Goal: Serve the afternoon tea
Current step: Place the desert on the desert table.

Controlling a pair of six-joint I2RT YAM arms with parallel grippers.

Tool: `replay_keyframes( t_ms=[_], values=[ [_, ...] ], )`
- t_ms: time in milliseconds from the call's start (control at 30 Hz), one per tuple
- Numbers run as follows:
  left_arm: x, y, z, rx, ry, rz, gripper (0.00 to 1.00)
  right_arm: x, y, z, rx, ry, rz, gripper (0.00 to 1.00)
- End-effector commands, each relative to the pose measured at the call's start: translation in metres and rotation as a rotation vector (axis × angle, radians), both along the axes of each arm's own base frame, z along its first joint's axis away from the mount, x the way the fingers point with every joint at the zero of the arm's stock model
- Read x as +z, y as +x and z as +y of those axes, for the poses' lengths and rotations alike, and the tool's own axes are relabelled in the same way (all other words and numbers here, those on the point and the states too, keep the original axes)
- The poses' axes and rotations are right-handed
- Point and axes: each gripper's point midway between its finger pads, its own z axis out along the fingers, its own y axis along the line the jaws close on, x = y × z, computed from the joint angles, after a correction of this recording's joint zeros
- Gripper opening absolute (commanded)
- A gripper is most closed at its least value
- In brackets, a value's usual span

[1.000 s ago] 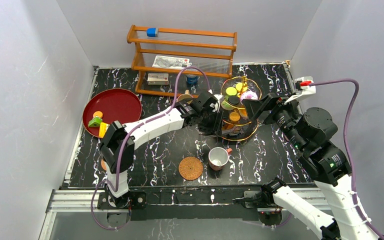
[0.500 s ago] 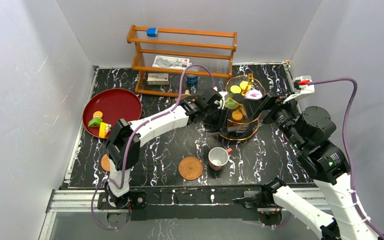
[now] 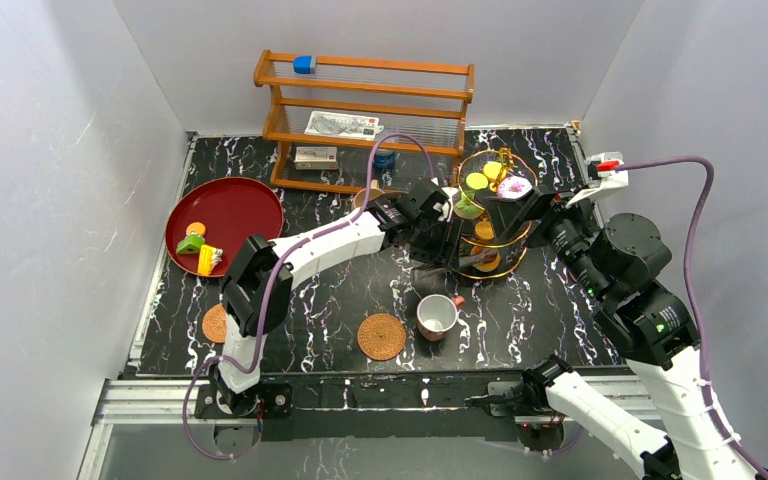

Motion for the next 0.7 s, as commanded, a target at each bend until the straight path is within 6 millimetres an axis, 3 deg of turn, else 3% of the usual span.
replay_keyframes(
  t_ms=[0, 300, 667],
  values=[
    [0.026, -0.001, 0.0, -0.01, -0.029, -0.04, 0.53, 0.017, 0.002, -0.002, -0.013, 0.023, -0.066, 0.99],
    [0.039, -0.004, 0.025, 0.036, 0.02, -0.079, 0.48, 0.021, 0.002, 0.002, 0.005, 0.026, -0.071, 0.99],
    [0.031, -0.004, 0.05, 0.071, 0.11, -0.104, 0.47, 0.023, 0.0, 0.005, 0.023, 0.042, -0.057, 0.99]
  ],
)
